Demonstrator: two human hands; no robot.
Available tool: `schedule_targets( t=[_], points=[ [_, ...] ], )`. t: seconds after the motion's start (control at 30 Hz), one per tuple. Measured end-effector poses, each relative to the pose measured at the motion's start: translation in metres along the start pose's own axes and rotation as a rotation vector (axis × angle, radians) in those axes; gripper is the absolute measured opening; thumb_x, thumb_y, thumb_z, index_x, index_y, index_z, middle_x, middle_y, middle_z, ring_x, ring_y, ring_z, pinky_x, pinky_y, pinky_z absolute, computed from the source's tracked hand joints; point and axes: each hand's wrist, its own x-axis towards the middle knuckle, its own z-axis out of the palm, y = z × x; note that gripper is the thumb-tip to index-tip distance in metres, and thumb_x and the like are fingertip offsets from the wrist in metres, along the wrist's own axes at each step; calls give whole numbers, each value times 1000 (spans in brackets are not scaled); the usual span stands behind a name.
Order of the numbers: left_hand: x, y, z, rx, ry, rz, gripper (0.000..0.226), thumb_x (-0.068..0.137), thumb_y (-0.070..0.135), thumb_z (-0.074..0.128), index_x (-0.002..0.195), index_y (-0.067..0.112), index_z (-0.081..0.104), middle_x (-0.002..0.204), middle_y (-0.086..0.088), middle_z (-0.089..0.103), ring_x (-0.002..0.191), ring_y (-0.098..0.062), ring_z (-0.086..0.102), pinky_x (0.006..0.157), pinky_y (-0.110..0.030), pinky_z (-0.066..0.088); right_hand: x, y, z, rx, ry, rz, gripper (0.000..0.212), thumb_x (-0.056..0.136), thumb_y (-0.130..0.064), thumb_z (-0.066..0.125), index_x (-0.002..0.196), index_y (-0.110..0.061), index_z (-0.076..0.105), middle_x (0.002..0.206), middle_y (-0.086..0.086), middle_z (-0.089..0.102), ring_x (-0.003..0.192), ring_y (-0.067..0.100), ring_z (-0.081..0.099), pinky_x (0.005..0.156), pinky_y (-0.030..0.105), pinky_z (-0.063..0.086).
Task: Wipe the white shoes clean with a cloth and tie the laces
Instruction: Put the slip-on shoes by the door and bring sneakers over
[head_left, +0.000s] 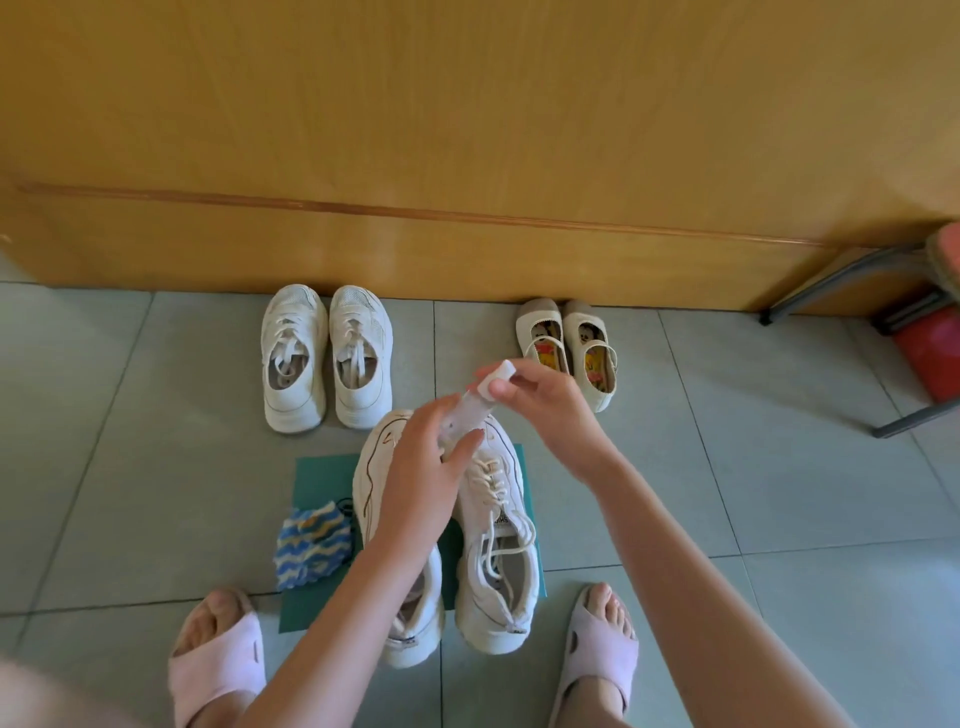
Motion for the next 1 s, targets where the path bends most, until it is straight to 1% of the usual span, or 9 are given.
schedule_targets(
  t=[0.1,0.23,0.4,0.5,0.6,0.7,0.77,0.87,1.0],
  points=[
    [-3,4,-3,-28,11,-27,29,84,34,66,110,22,63,84,25,59,80,18,54,74,-14,46,-6,1,12,123,-14,24,26,89,-21,59,106,-2,65,107,7,70,96,9,66,80,14,49],
    [-9,0,0,-44,54,-68,31,79,39,69,105,22,65,86,20,64,81,9,59,75,-17,49,-10,9,18,156,-155,90,35,86,-35,56,111,-12,64,112,3,69,104,10,63,83,16,47],
    [-14,-7,0,-68,32,-122,19,79,38,70,95,28,66,91,20,66,91,8,58,79,-18,49,-8,21,13,372,-80,97,30,94,-35,43,104,-9,53,105,15,65,96,26,62,90,41,49],
    [-15,-16,-10,-65,46,-154,20,88,40,59,101,26,66,93,24,62,91,12,55,79,-8,42,-5,27,-3,477,-61,209,28,93,-38,44,110,-16,52,90,7,55,87,23,58,89,54,50],
    [-14,-30,-21,-98,97,-213,26,94,35,51,108,19,66,103,14,66,95,6,58,79,-9,41,2,32,-15,283,-81,384,43,84,-56,43,106,-20,56,90,5,50,80,15,52,81,40,53],
    [-12,-38,-30,-102,126,-239,22,97,29,46,104,20,64,103,11,67,92,10,57,77,-3,40,12,38,-16,143,-67,573,63,74,-76,35,85,-18,57,80,1,52,71,14,47,74,31,46],
    [-10,-40,-34,-92,152,-241,20,98,25,44,102,22,63,100,12,67,88,13,56,73,0,40,20,42,-13,7,-79,620,62,80,-75,35,77,-16,55,82,3,56,74,16,49,77,33,43],
    [-9,-45,-37,-78,200,-250,22,99,24,44,103,19,65,101,10,68,91,5,59,80,-10,42,30,47,-2,-283,-5,624,56,88,-63,40,75,-12,58,82,7,63,80,19,57,75,32,44],
    [-9,-55,-41,-99,239,-284,26,98,26,42,107,16,65,101,6,70,100,-7,62,92,-27,46,48,52,7,-577,61,515,56,82,-65,43,64,-14,58,61,2,52,60,16,48,66,29,42]
  ],
)
